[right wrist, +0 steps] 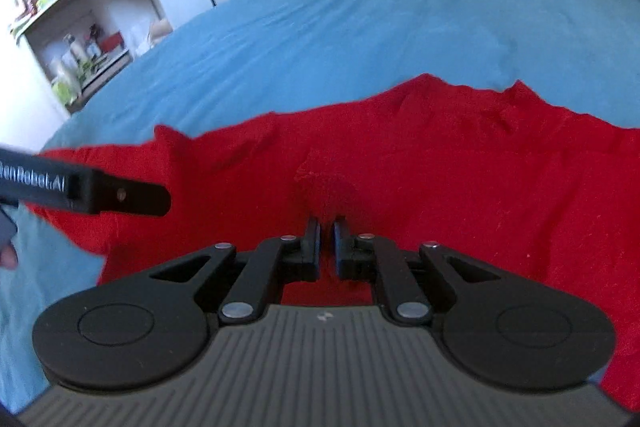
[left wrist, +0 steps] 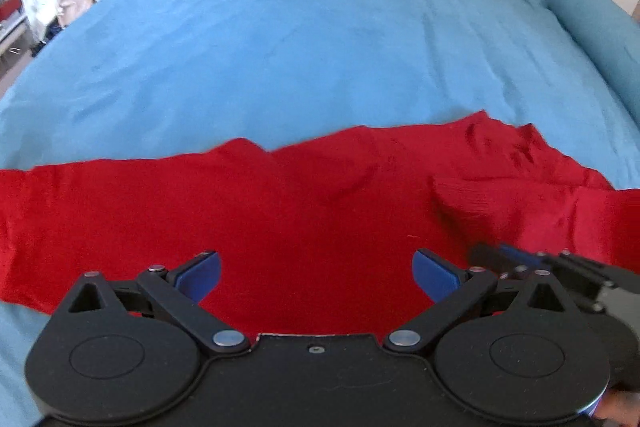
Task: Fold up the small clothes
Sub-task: 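Fold the sleeve across the sweater body with the right tool and release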
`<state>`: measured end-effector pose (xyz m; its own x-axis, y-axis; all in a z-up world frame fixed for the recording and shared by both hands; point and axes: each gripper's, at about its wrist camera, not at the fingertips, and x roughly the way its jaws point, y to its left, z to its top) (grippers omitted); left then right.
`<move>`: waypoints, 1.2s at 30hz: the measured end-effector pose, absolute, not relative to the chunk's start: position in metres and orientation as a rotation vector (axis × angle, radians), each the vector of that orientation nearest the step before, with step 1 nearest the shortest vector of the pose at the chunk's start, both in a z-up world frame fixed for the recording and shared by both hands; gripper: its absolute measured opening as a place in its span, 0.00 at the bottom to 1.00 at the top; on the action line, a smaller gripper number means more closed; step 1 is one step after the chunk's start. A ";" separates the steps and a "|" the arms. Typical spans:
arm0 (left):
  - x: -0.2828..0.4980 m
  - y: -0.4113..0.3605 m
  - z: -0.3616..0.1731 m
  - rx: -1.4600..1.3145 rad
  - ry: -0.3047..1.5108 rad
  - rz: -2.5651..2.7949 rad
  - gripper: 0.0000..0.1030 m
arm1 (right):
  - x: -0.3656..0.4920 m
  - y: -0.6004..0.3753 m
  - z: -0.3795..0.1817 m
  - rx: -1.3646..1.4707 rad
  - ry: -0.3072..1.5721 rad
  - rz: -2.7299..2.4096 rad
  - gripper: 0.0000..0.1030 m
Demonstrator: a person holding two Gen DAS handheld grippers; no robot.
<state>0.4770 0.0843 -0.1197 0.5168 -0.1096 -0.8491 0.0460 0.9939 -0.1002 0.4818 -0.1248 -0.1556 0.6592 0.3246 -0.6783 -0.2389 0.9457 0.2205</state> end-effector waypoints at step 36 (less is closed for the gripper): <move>0.470 0.030 -0.092 -0.063 0.804 0.043 0.05 | 0.403 -0.314 -0.158 -0.137 0.792 -0.353 0.99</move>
